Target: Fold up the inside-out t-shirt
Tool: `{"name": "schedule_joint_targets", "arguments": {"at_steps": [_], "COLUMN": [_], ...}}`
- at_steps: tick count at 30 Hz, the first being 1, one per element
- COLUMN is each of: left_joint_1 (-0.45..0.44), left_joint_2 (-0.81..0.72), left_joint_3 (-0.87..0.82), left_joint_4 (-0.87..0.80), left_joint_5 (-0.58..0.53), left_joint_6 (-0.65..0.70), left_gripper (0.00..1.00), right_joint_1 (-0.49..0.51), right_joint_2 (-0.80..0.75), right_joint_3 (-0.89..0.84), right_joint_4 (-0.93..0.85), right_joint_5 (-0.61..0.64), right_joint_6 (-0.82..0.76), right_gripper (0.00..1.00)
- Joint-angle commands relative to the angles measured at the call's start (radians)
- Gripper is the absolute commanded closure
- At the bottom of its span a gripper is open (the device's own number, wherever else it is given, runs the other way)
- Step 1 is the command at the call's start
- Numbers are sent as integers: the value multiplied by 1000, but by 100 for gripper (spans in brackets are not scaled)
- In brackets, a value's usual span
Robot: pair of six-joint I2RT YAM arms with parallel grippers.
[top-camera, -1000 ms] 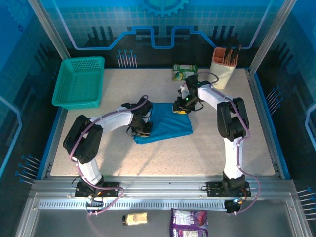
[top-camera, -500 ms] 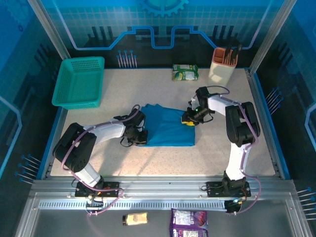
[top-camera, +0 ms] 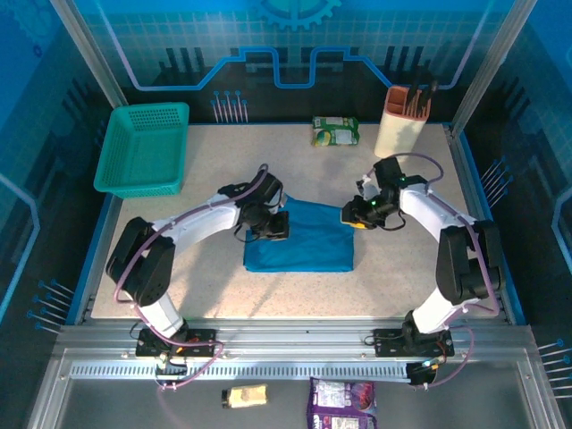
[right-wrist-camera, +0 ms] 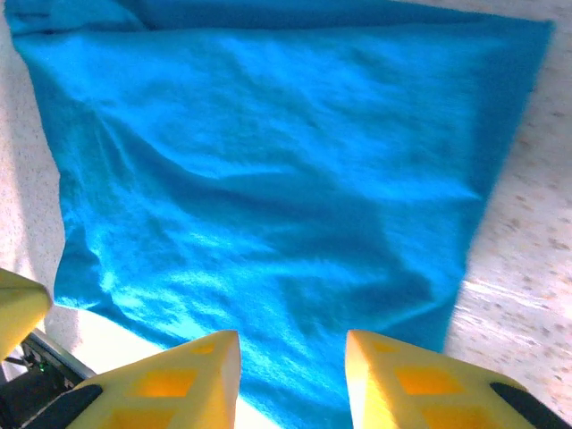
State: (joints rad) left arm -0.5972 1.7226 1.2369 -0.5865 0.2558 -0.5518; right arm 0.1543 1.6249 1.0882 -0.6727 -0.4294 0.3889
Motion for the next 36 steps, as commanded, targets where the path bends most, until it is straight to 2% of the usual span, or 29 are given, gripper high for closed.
{"name": "schedule_joint_targets", "arguments": {"at_steps": [1, 5, 9, 11, 17, 22, 26, 36], "left_joint_1": [-46, -77, -114, -123, -130, -129, -128, -123], "left_joint_2": [80, 198, 327, 369, 427, 458, 489, 499], "left_joint_3": [97, 243, 426, 462, 444, 399, 384, 365], "left_joint_4": [-21, -105, -274, -314, -316, -243, -267, -276], "left_joint_5": [-49, -166, -306, -339, -336, -282, -310, -295], "left_joint_6": [-20, -40, -66, -78, -121, -141, -148, -147], "left_gripper": [94, 94, 98, 98, 99, 100, 100, 100], "right_joint_1": [-57, -86, -87, -85, -77, -66, -62, -41], "right_joint_2": [-7, 0, 21, 25, 62, 89, 102, 100], "right_joint_3": [-47, -79, -79, -83, -91, -103, -116, -146], "right_joint_4": [-16, 17, 22, 32, 67, 100, 115, 118], "right_joint_5": [-42, -56, -16, 9, 4, -2, 22, -37], "right_joint_6": [-35, -45, -74, -86, -99, -99, -104, -95], "right_gripper": [62, 62, 62, 62, 62, 62, 62, 65]}}
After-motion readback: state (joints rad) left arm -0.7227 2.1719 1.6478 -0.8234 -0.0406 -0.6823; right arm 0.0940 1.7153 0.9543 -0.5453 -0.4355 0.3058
